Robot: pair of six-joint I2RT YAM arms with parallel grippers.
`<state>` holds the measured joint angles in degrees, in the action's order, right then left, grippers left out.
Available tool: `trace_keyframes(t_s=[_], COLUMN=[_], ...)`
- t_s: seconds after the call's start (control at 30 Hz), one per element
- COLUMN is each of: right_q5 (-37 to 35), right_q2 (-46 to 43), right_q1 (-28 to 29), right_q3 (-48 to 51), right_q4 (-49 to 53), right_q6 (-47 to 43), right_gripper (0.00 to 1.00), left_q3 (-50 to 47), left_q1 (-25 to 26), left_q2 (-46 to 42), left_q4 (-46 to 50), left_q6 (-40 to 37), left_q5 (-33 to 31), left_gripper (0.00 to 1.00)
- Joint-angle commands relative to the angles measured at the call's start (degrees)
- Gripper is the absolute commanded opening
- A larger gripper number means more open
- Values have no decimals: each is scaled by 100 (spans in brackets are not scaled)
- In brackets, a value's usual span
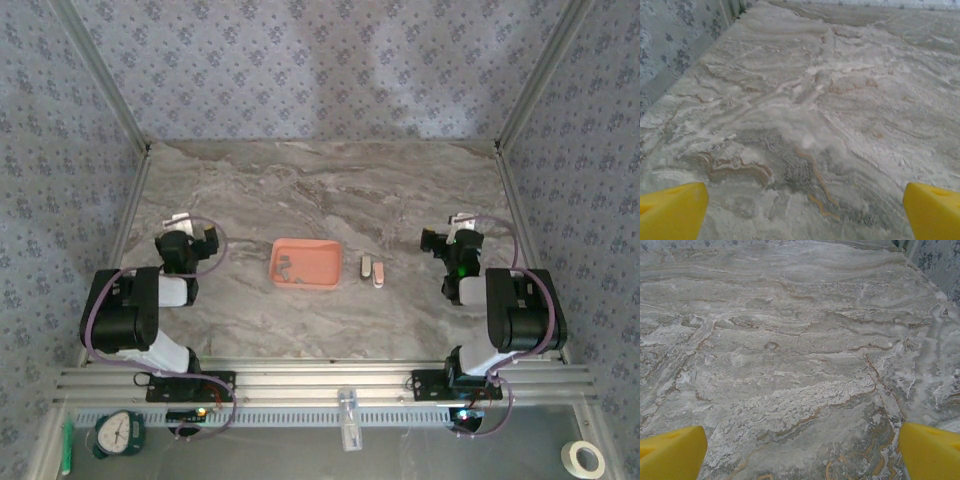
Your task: Load the staples into the stapler
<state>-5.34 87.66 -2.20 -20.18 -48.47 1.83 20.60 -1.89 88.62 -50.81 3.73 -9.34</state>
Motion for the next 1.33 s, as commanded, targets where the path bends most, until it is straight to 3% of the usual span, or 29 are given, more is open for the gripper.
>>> trace_keyframes(t_s=[0.0,0.47,1.3], right_q5=[-35,-61,-45], right_q2=[19,3,6], right_q1=[23,33,29], right_q3=[-56,-66,-66], right_q4=[-207,-172,-163], right_q6=[-129,-137,-136], right_gripper=[100,100,100], left_q3=[34,251,243], left_q1=[-3,22,25], left_q2=[-127,-60,-60], left_q4=[5,280,282], left_q6=[113,-147,-148], left_q5=[189,713,719], left_gripper=[100,100,100])
